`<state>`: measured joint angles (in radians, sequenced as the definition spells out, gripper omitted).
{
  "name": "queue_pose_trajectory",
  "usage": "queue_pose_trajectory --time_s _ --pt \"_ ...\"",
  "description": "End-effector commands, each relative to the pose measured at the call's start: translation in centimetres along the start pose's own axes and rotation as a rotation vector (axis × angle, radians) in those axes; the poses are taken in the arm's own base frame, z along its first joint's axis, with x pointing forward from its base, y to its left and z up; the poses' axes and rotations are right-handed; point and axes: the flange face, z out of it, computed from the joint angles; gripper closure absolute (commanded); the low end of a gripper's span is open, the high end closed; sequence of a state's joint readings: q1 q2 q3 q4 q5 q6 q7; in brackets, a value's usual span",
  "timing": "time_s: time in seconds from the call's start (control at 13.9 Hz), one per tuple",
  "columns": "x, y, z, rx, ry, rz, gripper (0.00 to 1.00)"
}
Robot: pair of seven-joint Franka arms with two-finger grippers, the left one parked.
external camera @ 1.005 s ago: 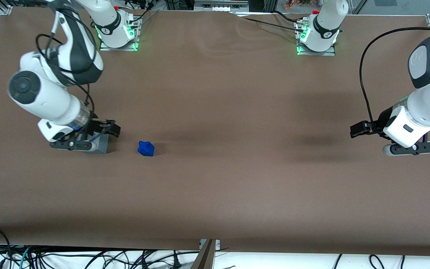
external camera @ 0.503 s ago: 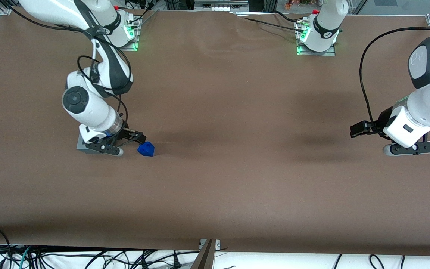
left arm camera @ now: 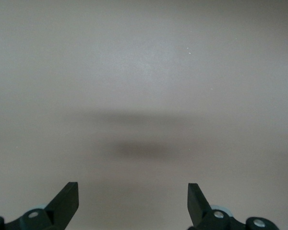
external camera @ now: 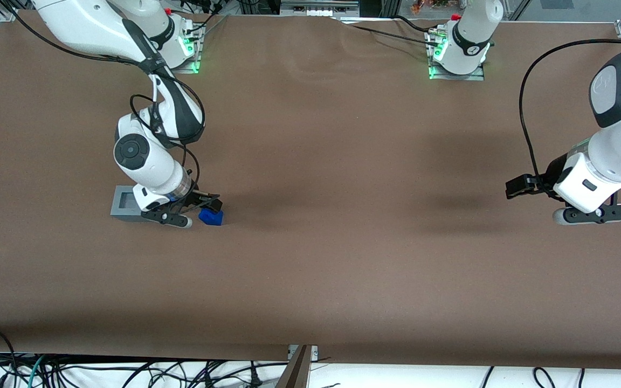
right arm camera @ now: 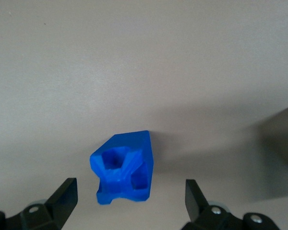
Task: Insert blue part into gray base with right arm
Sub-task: 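Close the right gripper on the blue block and lift it, then carry the blue block over the gray base's square hole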
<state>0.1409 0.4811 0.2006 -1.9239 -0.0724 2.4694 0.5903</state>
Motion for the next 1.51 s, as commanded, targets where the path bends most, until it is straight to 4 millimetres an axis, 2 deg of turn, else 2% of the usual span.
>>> queue_pose_trajectory --time_s 0.0,0.36,0.43,0.5,0.57,0.65,0.79,0.86,1.01,1.08,1.29,1.44 --pt "0.1 -0.2 1.1 0.013 0.032 -0.004 0.01" --pt "-0.1 -0.1 2.7 0.002 0.028 -0.023 0.02" --pt "-0.1 -0.1 2.7 -0.003 0.031 -0.031 0.26" --pt "-0.1 -0.1 2.7 -0.004 0.032 -0.034 0.58" --pt "-0.1 -0.1 2.9 -0.007 0.029 -0.035 0.86" --pt "-0.2 -0.1 2.9 -0.011 0.026 -0.041 1.00" --pt "-0.1 -0.1 2.1 -0.016 0.024 -0.054 1.00" --pt "-0.2 0.0 0.7 -0.038 0.010 -0.063 1.00" --pt "1.0 0.8 -3.1 -0.089 -0.025 -0.110 1.00" --pt "2.4 2.1 -5.1 -0.117 -0.045 -0.133 1.00" --pt "6.5 7.9 -9.7 -0.141 -0.128 -0.226 1.00" --pt "8.5 12.2 -11.6 -0.071 -0.174 -0.312 1.00"
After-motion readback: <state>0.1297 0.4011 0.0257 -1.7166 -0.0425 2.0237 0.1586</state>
